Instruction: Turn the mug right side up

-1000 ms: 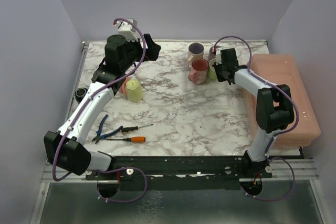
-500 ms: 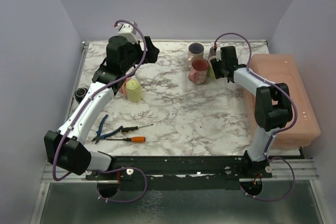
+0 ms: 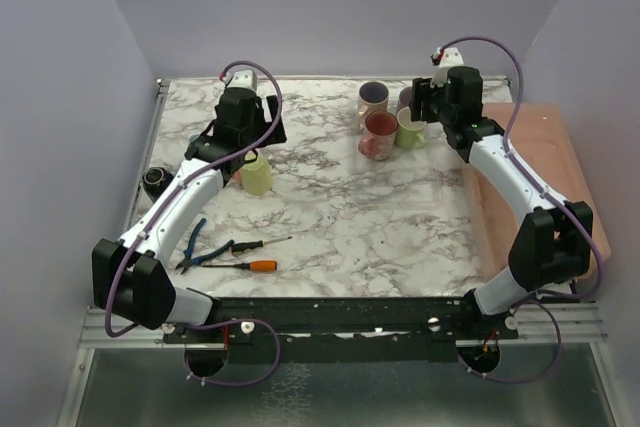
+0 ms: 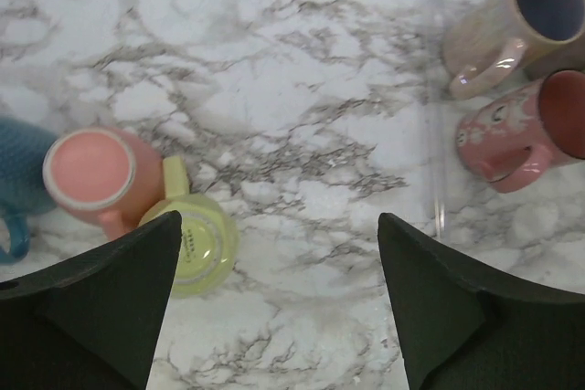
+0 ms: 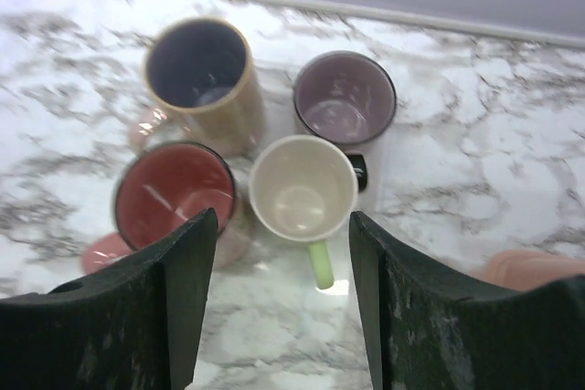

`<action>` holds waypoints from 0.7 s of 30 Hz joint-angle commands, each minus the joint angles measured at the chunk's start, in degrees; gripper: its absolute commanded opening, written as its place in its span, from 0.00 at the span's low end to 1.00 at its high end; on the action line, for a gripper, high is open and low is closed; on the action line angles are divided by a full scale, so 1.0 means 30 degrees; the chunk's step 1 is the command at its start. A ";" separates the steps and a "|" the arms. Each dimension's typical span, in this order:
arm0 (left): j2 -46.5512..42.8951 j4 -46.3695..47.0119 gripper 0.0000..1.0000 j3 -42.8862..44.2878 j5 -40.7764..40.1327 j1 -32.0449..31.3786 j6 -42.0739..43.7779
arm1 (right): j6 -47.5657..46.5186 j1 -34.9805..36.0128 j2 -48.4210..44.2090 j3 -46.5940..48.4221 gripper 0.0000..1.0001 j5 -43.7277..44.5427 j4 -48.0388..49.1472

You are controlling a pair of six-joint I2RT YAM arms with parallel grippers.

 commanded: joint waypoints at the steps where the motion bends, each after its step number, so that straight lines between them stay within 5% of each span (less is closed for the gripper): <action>1: 0.0610 -0.2722 0.88 -0.1014 -0.3630 0.0123 -0.1111 | 0.3189 -0.0025 -0.0923 -0.0096 0.63 -0.2770 0.1228; 3: 0.0815 -0.3058 0.86 -0.1406 -0.3939 0.0447 -0.1681 | 0.4113 -0.0025 -0.1101 -0.0078 0.63 -0.3422 0.1518; 8: 0.1862 -0.3603 0.48 -0.1353 -0.3231 0.2050 -0.2412 | 0.5556 -0.0023 -0.0789 0.0033 0.61 -0.4981 0.1440; 21: 0.3817 -0.3860 0.47 -0.0834 -0.3789 0.3400 -0.1529 | 0.6201 -0.0027 -0.0786 -0.0242 0.57 -0.5622 0.0967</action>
